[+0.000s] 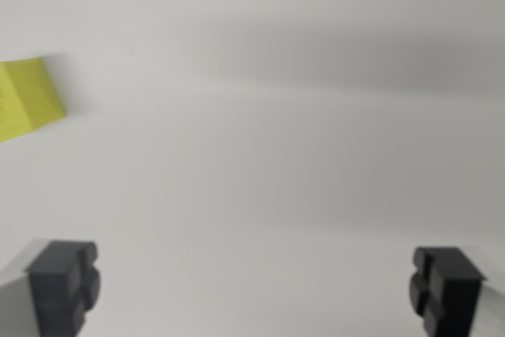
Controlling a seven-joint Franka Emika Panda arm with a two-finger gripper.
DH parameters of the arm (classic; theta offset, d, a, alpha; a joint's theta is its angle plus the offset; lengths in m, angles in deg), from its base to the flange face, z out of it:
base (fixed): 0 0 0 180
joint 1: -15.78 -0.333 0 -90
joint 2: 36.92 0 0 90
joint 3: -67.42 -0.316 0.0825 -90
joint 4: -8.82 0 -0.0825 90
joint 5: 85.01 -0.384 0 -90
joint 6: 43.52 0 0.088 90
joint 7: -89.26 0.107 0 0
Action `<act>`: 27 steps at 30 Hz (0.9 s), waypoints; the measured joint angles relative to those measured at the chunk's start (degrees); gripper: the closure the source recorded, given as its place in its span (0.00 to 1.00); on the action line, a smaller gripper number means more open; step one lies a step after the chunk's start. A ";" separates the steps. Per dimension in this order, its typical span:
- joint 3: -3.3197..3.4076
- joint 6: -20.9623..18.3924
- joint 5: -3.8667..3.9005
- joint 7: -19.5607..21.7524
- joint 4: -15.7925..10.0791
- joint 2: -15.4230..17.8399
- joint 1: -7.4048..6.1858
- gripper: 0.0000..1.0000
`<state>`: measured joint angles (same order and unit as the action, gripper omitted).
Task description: Pick yellow cube
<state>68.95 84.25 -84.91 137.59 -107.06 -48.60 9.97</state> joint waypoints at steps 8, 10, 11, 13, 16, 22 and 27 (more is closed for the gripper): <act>0.00 2.36 -0.09 -0.21 -0.81 -1.58 -1.95 0.00; 0.00 2.92 -0.12 -0.26 -0.98 -2.01 -2.43 0.00; 0.00 3.21 -0.13 -0.29 -1.05 -2.24 -2.68 0.00; 0.00 3.78 -0.16 -0.35 -1.16 -2.68 -3.16 0.00; 0.00 4.62 -0.20 -0.44 -1.31 -3.38 -3.88 0.00; 0.00 6.25 -0.29 -0.63 -1.48 -4.87 -5.34 0.00; 0.00 7.58 -0.37 -0.80 -1.50 -6.20 -6.54 0.00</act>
<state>68.95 91.82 -85.28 136.79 -108.56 -54.79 3.43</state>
